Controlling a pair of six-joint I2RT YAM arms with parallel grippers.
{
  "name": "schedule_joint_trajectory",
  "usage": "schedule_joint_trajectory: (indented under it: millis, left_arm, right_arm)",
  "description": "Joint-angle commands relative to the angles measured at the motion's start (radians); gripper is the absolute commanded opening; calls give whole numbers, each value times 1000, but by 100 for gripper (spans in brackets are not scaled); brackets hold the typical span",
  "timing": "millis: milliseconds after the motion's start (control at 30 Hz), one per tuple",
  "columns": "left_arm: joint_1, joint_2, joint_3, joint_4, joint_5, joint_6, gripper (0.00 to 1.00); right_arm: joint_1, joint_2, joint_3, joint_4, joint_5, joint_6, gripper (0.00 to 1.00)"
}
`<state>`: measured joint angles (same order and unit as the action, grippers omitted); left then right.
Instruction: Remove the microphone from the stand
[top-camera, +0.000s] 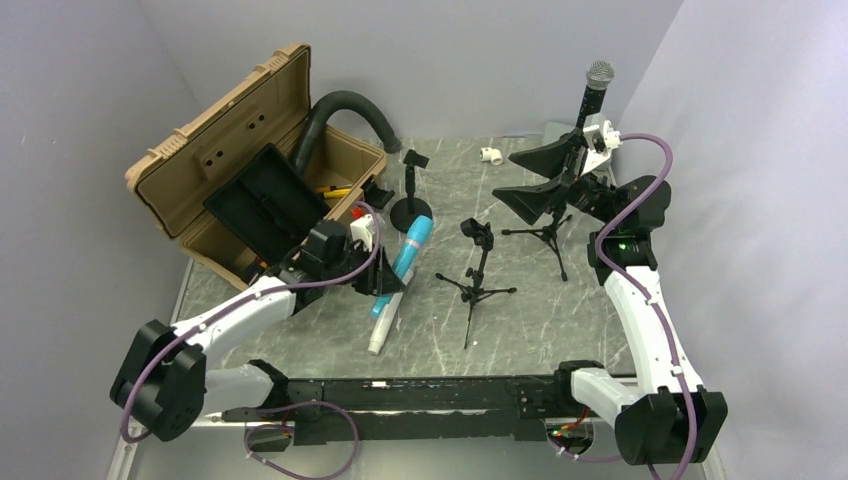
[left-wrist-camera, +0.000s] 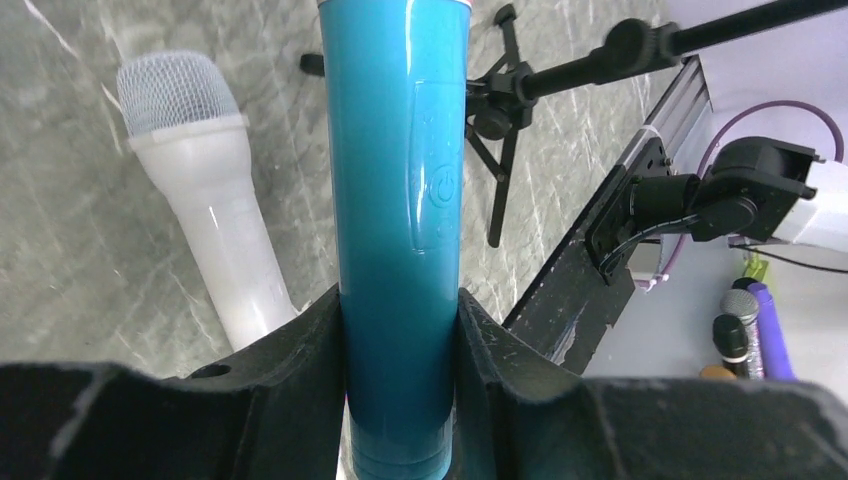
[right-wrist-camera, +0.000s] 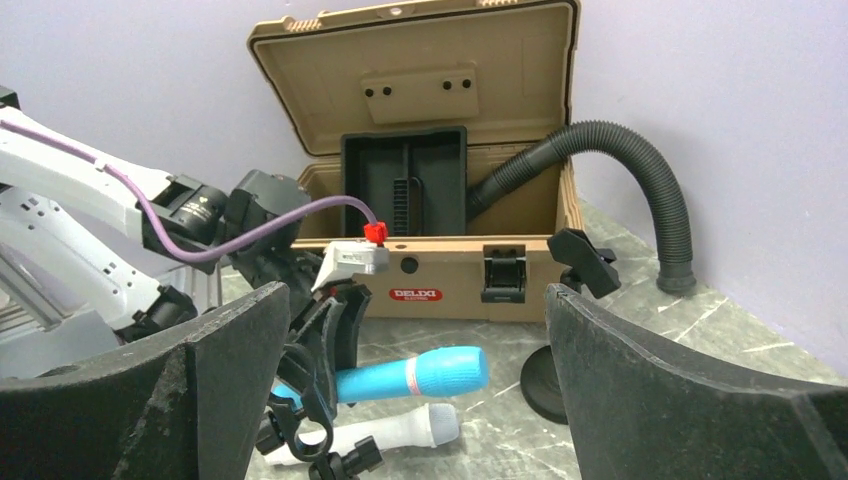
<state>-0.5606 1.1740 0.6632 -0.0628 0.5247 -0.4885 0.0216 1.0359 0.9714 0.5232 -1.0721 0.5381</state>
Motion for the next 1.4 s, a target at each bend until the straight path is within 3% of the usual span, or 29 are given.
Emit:
schedule_joint_trajectory:
  millis: [0, 167, 767, 1367]
  left_arm:
    - [-14, 42, -14, 124, -3, -114, 0]
    - [-15, 75, -28, 116, -42, -148, 0]
    - [55, 38, 32, -177, -393, 45, 0]
    - [79, 40, -4, -164, -349, 174, 0]
  right_arm:
    - [-8, -14, -2, 9, 21, -33, 100]
    - [-9, -9, -11, 7, 23, -41, 100]
    - [-8, 9, -53, 120, 1, 38, 100]
    - [-8, 26, -77, 190, -20, 85, 100]
